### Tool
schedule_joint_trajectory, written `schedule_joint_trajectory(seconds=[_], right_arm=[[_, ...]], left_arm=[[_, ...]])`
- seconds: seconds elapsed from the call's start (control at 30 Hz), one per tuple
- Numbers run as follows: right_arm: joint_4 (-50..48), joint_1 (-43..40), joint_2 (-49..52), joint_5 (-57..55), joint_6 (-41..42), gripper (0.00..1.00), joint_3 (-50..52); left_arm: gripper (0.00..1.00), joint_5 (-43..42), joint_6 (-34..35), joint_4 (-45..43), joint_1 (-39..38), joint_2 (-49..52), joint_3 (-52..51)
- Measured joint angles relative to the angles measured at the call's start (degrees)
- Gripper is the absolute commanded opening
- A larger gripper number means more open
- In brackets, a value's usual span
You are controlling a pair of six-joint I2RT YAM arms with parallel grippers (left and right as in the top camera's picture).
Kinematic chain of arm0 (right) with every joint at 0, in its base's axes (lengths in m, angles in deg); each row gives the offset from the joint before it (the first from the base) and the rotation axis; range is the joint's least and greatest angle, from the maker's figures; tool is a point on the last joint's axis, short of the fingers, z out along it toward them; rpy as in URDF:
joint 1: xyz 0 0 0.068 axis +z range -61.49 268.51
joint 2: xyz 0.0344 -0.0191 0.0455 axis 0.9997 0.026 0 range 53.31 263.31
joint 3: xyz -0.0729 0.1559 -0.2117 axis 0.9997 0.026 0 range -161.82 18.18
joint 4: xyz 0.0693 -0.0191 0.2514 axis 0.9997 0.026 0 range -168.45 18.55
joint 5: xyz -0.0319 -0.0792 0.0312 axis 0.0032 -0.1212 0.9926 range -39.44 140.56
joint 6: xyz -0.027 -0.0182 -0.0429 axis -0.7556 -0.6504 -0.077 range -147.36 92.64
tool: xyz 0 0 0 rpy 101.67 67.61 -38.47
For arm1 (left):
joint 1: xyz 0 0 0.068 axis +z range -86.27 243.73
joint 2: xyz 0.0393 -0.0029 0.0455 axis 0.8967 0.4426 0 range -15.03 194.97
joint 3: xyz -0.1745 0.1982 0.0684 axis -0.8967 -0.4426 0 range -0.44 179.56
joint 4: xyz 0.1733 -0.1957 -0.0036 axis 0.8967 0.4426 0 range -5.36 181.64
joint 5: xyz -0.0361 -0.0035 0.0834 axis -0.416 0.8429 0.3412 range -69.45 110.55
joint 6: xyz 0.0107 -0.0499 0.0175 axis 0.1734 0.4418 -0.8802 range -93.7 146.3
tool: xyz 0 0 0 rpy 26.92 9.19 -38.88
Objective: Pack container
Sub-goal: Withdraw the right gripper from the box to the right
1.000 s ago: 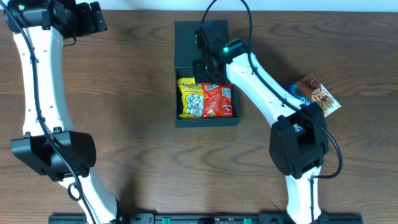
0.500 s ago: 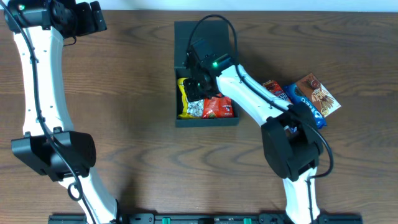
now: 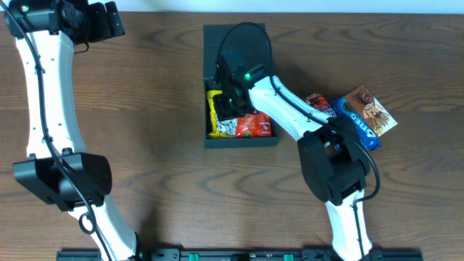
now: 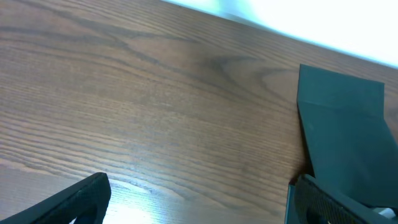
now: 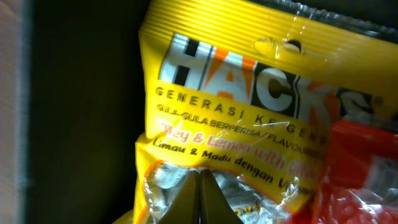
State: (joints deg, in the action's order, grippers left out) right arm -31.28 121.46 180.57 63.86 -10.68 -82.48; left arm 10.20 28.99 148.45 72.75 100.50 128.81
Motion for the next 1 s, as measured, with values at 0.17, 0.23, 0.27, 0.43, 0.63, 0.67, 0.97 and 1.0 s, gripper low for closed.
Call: schedule_joint_trajectory(seconds=[0.17, 0.23, 0.27, 0.43, 0.63, 0.67, 0.97, 1.0], right_arm=[[7.9, -1.5, 0.1, -1.0, -0.9, 0.02, -11.3], [10.1, -3.3, -1.0, -2.6, -2.3, 0.02, -15.6], [11.3, -4.6, -2.0, -3.9, -3.6, 0.02, -17.1], [17.0, -14.7, -10.3, -13.6, -11.4, 0.01, -19.3], [26.4, -24.8, -14.0, -22.9, -17.2, 0.02, -19.6], [27.3, -25.7, -14.2, -23.9, -18.2, 0.01, -19.6], [25.5, -41.6, -15.9, -18.6, -24.5, 0.02, -17.9], [24.3, -44.4, -16.3, -16.2, -24.8, 0.02, -16.0]], left_arm=[[0.95, 0.0, 0.0, 0.0, 0.0, 0.0, 0.0], [0.95, 0.0, 0.0, 0.0, 0.0, 0.0, 0.0], [0.95, 0.0, 0.0, 0.0, 0.0, 0.0, 0.0], [0.95, 0.0, 0.0, 0.0, 0.0, 0.0, 0.0], [0.95, 0.0, 0.0, -0.3, 0.0, 0.0, 0.0], [0.95, 0.0, 0.0, -0.4, 0.0, 0.0, 0.0], [0.95, 0.0, 0.0, -0.9, 0.0, 0.0, 0.0], [0.95, 0.0, 0.0, -0.9, 0.0, 0.0, 0.0]])
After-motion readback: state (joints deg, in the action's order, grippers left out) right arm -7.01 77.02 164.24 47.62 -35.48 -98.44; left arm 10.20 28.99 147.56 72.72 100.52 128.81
